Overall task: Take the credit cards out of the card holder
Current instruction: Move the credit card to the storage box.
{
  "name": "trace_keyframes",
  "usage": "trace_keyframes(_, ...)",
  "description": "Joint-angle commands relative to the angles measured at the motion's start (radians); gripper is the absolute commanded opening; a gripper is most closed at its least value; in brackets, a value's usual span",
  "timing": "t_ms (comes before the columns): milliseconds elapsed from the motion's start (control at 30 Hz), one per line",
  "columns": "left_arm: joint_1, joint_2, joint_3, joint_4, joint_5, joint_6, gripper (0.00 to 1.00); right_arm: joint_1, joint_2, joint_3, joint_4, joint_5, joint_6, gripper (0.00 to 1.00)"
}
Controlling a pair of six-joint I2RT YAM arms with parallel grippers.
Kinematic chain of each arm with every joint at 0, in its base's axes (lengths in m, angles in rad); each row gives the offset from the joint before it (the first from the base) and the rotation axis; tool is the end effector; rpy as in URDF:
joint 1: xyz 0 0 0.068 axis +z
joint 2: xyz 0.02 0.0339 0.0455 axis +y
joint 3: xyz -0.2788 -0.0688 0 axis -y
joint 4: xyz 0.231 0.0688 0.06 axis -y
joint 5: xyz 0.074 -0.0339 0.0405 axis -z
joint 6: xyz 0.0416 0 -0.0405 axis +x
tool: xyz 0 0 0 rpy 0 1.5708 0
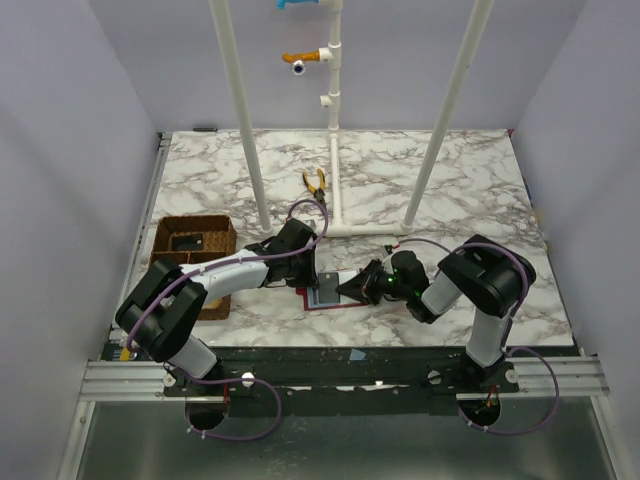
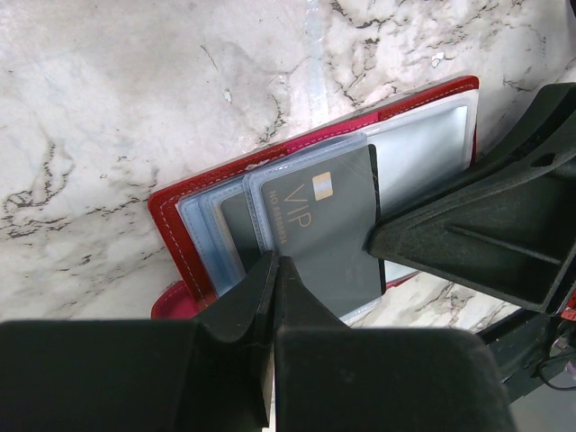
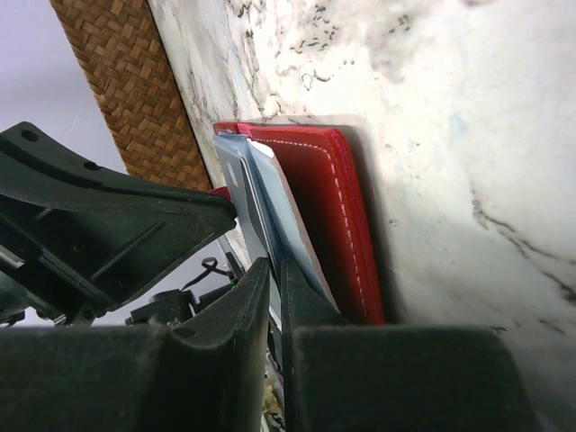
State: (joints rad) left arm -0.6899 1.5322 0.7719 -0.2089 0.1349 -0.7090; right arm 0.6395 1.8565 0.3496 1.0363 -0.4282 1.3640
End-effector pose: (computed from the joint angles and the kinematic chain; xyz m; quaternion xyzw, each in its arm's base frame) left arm 0.2149 -0.1846 0.1814 0.0109 0.9531 -0.2396 0.1848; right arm 0.2087 0.1767 0.1036 0.1913 0.8183 0.5279 0.1227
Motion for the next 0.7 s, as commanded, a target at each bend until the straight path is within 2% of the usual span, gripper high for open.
trace_keyframes(0, -0.006, 0.038, -0.039, -0.067, -0.047, 0.013, 0.0, -0.006, 0.037, -0.015, 0.078, -0.023, 0.024, 0.1)
trace_keyframes(200, -0.006, 0.035, -0.042, -0.072, -0.056, 0.014, 0.0, -0.008, 0.034, -0.024, 0.082, -0.012, 0.029, 0.01)
trace_keyframes(667, -0.006, 0.04, -0.059, -0.078, -0.073, 0.01, 0.0, -0.023, 0.003, -0.057, 0.027, 0.03, -0.002, 0.01)
